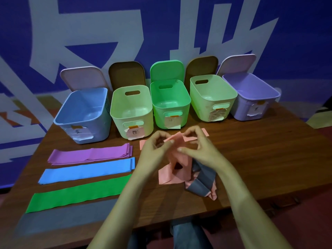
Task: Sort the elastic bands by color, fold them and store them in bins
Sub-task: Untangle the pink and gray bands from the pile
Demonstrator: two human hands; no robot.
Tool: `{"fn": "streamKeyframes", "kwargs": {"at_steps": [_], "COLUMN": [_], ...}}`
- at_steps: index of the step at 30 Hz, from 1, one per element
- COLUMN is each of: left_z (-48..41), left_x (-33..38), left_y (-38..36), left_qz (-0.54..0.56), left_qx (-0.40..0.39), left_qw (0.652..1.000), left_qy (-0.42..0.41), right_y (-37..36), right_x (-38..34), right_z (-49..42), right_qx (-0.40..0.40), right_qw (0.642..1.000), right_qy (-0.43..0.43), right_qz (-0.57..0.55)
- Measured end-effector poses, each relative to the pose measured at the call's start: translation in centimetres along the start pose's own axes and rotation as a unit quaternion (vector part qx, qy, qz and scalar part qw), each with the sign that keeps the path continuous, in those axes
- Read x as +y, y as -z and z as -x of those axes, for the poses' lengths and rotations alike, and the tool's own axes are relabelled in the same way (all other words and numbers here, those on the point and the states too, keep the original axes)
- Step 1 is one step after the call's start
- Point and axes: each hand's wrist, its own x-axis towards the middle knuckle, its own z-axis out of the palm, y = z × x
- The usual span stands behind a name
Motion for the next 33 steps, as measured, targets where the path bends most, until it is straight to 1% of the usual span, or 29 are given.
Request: {"fn": "streamKeyframes", "kwargs": {"at_steps": [1,3,5,7,9,11,12,14,18,22,24,27,30,31,33], "left_z": [-0.1,-0.3,-0.7,-0.9,-1.2,-1.5,-1.6,-1.8,-2.9,-4.8,-5.8,-7.3,-8.1,-8.1,-8.0], "left_x": [0.4,1.3,2.1,2.6,2.7,2.9,3.1,3.7,5.3,8.0,9.5,11.1,11.2,10.7,9.4], "left_y": [0.0,-0.1,0.1,0.4,0.9,1.3,1.3,1.2,1.3,2.5,3.3,4.7,6.5,7.0,8.0], "left_qz": [-0.011,-0.045,-0.067,-0.083,-0.161,-0.219,-0.215,-0.173,-0.142,-0.107,-0.088,-0.068,-0.051,-0.046,-0.044], "left_qx": [-0.016,-0.038,-0.033,-0.034,-0.053,-0.044,-0.026,-0.001,0.014,0.049,0.074,0.112,0.144,0.155,0.174], "left_qw": [1.0,0.997,0.994,0.992,0.979,0.965,0.965,0.973,0.98,0.981,0.979,0.976,0.976,0.976,0.977], "left_qy": [-0.014,-0.048,-0.08,-0.091,-0.111,-0.139,-0.147,-0.151,-0.141,-0.157,-0.171,-0.176,-0.154,-0.143,-0.116], "right_y": [-0.1,-0.4,-0.7,-1.1,-1.4,-1.5,-1.6,-1.8,-2.4,-3.1,-3.4,-3.2,-1.9,-1.2,0.3], "right_x": [-0.2,-0.8,-1.1,-1.1,-1.0,-1.4,-1.6,-1.8,-1.5,0.2,1.2,2.1,2.4,2.5,2.5], "right_z": [0.0,-0.1,-0.3,-0.3,-0.3,-0.2,-0.2,-0.3,-1.0,-1.8,-2.2,-2.5,-2.6,-2.6,-3.0], "right_qx": [-0.024,-0.063,-0.046,-0.004,0.014,0.014,0.014,0.006,-0.017,-0.057,-0.064,-0.056,-0.065,-0.052,0.002], "right_qw": [1.0,0.995,0.991,0.992,0.994,0.994,0.993,0.992,0.992,0.989,0.988,0.991,0.994,0.996,0.997], "right_qy": [0.011,0.007,-0.007,0.006,0.029,0.039,0.039,0.029,0.009,-0.047,-0.08,-0.086,-0.078,-0.076,-0.068], "right_qz": [-0.01,-0.073,-0.128,-0.125,-0.1,-0.103,-0.111,-0.12,-0.125,-0.13,-0.115,-0.083,-0.026,-0.019,-0.025]}}
